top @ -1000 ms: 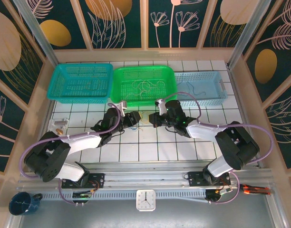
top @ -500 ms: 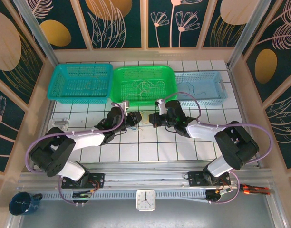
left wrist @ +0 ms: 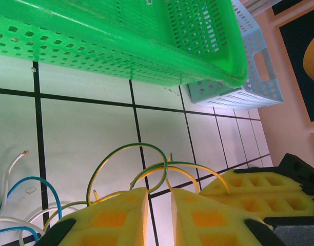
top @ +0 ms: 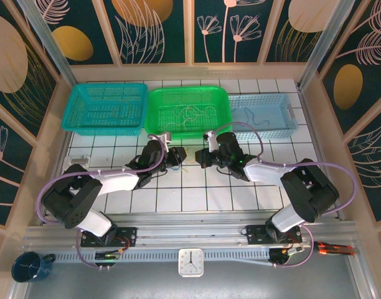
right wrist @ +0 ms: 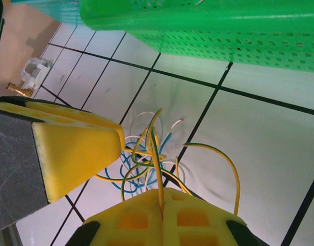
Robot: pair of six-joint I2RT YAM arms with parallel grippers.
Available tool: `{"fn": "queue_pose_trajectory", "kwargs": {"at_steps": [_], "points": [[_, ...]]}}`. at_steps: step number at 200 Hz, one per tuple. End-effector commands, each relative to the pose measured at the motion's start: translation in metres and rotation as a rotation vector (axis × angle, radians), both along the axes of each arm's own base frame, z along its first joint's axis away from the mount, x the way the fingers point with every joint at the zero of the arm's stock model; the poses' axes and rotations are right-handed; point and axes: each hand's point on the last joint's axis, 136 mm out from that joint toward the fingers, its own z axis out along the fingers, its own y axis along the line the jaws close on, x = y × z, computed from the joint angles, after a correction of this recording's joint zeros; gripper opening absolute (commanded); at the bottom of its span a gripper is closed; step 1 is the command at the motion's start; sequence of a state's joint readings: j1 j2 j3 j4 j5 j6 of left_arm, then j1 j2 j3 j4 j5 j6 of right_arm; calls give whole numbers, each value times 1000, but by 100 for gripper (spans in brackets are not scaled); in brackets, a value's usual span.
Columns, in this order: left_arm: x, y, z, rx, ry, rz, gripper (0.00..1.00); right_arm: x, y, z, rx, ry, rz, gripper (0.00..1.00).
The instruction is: Untangle the cables
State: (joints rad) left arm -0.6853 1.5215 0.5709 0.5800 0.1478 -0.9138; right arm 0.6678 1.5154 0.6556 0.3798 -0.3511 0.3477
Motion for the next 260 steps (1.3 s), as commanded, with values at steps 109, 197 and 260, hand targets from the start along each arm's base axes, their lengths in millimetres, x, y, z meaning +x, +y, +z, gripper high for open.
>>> {"fn": "queue_pose_trajectory", "kwargs": {"at_steps": [109, 197, 260], "points": [[4, -13, 98, -144, -170, -27, 0, -3, -7, -45, -14, 64, -30, 0], [-3, -8, 179, -262, -296, -28, 0, -8, -11, -65, -25, 116, -43, 6], [-5, -7, 175, -261, -287, -30, 0, -10, -19, -36, -26, 60, -57, 41]]}}
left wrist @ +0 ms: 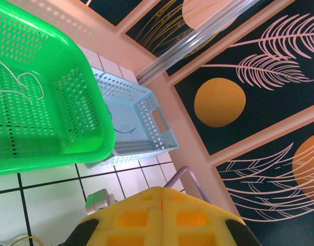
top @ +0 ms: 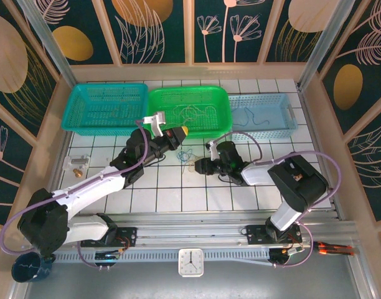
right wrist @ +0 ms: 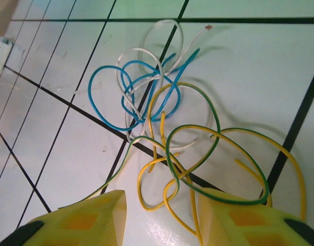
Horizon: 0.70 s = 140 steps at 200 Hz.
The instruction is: Untangle the cables
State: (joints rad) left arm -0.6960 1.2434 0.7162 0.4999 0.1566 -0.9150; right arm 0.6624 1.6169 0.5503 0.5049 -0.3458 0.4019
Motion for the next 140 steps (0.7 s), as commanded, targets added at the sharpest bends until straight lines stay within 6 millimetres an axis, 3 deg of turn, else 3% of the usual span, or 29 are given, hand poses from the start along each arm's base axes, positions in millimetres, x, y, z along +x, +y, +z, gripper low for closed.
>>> {"fn": "queue_pose_trajectory", "kwargs": {"at_steps": [1, 46, 58, 102, 127, 134, 140], "points": [[-2, -1, 15, -37, -26, -14, 0, 2, -6, 19, 4, -45, -19, 42], [-1, 3, 0, 14, -12, 5, 0, 6, -4, 40, 13, -83, -16, 38], [-2, 5, -9, 38, -2, 13, 8, 8, -4, 42, 10, -89, -17, 37], [-5, 15, -45, 111, 47, 40, 44, 8, 0, 35, -3, -70, -2, 41], [-7, 23, -61, 141, 70, 68, 81, 1, 9, 35, 4, -62, 25, 41], [-8, 26, -66, 149, 78, 77, 97, -1, 11, 35, -1, -63, 29, 41], [-8, 28, -69, 156, 79, 82, 99, -2, 12, 34, -4, -61, 31, 41]]}}
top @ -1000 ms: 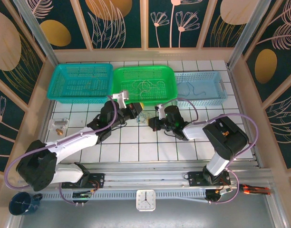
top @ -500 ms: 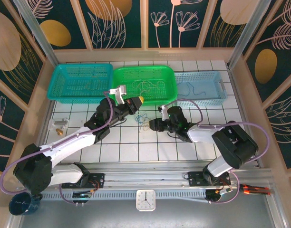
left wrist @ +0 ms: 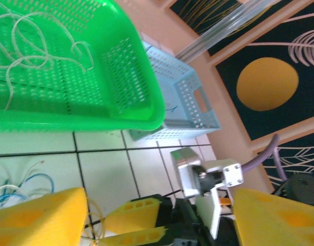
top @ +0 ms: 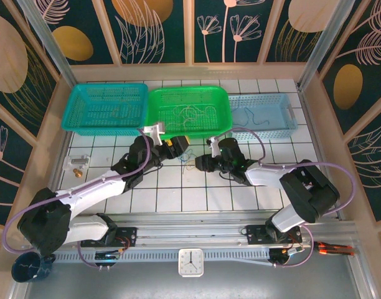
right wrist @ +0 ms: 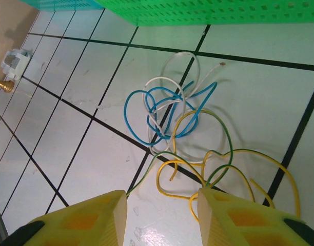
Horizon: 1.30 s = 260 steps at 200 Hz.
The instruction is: Untangle the cables
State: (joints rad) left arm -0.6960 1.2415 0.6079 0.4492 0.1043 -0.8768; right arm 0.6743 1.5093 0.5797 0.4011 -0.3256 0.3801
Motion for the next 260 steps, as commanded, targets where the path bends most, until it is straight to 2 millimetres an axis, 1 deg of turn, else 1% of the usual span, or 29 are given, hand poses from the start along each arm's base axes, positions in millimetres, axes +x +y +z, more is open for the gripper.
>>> {"fn": "queue_pose_trajectory", "kwargs": {"at_steps": [1, 19, 46, 62, 80, 90, 99, 103, 117, 130, 138, 148, 159, 195, 230, 260], "points": [[-2, 11, -7, 25, -8, 38, 99, -1, 11, 3, -8, -12, 24, 41], [-4, 14, -18, 57, 1, 34, 99, -2, 11, 2, -9, -9, 18, 41], [-10, 13, -45, 126, 42, -5, 98, 3, 7, 2, -22, -15, -4, 41], [-16, 11, -66, 169, 95, -39, 88, 9, 2, 2, -36, -19, -30, 41], [-23, 11, -87, 228, 148, -56, 73, 17, -7, 2, -57, -22, -73, 41], [-27, 11, -99, 293, 168, -58, 68, 21, -12, 2, -60, -22, -94, 41], [-30, 10, -109, 359, 179, -62, 60, 24, -16, 2, -60, -19, -113, 41], [-31, 9, -113, 387, 184, -64, 58, 26, -18, 2, -60, -20, -122, 41], [-35, 5, -123, 466, 190, -80, 50, 29, -24, 3, -56, -18, -145, 41], [-38, 0, -132, 516, 195, -93, 48, 32, -27, 4, -51, -18, -160, 41], [-39, -1, -137, 546, 200, -92, 45, 33, -29, 4, -50, -17, -167, 41], [-39, -2, -143, 583, 203, -89, 36, 33, -30, 5, -47, -16, -173, 41], [-37, -2, -149, 617, 208, -81, 31, 34, -31, 5, -45, -16, -176, 41], [-31, -8, -155, 649, 204, -76, 30, 33, -31, 5, -37, -13, -176, 40], [-27, -6, -161, 692, 205, -64, 35, 31, -31, 6, -31, -15, -177, 40], [-27, -9, -166, 697, 212, -76, 35, 30, -32, 4, -30, -12, -178, 40]]}}
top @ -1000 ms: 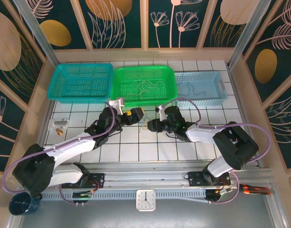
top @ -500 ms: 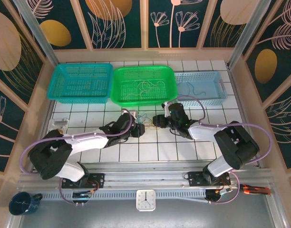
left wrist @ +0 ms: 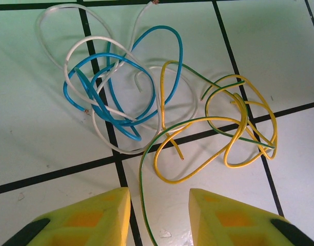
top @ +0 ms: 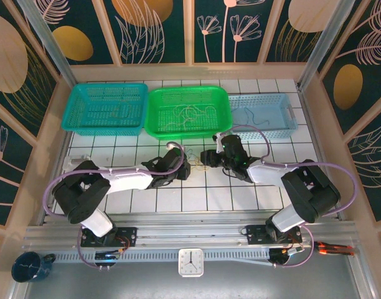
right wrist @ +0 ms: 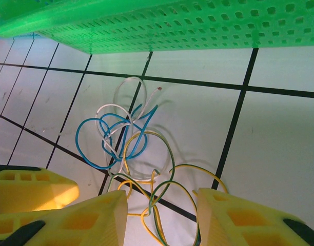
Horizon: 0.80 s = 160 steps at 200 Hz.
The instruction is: Untangle the cables
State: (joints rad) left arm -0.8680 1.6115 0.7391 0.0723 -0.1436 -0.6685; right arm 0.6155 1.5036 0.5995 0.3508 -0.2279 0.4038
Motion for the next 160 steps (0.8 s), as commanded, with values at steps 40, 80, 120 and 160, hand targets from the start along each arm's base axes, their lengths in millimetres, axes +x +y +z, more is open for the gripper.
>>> {"fn": "queue_pose_trajectory", "kwargs": {"at_steps": [40, 80, 120, 160], "points": [[0, 1, -11, 57, 6, -10, 32, 1, -4, 8, 25, -19, -26, 40], [0, 1, -16, 67, 11, -11, 29, 1, -4, 8, 26, -17, -25, 40], [1, 0, -20, 74, 9, -12, 17, 1, -4, 9, 31, -18, -26, 40], [3, -2, -16, 70, 1, -17, 0, 0, -4, 12, 36, -23, -26, 40]]}}
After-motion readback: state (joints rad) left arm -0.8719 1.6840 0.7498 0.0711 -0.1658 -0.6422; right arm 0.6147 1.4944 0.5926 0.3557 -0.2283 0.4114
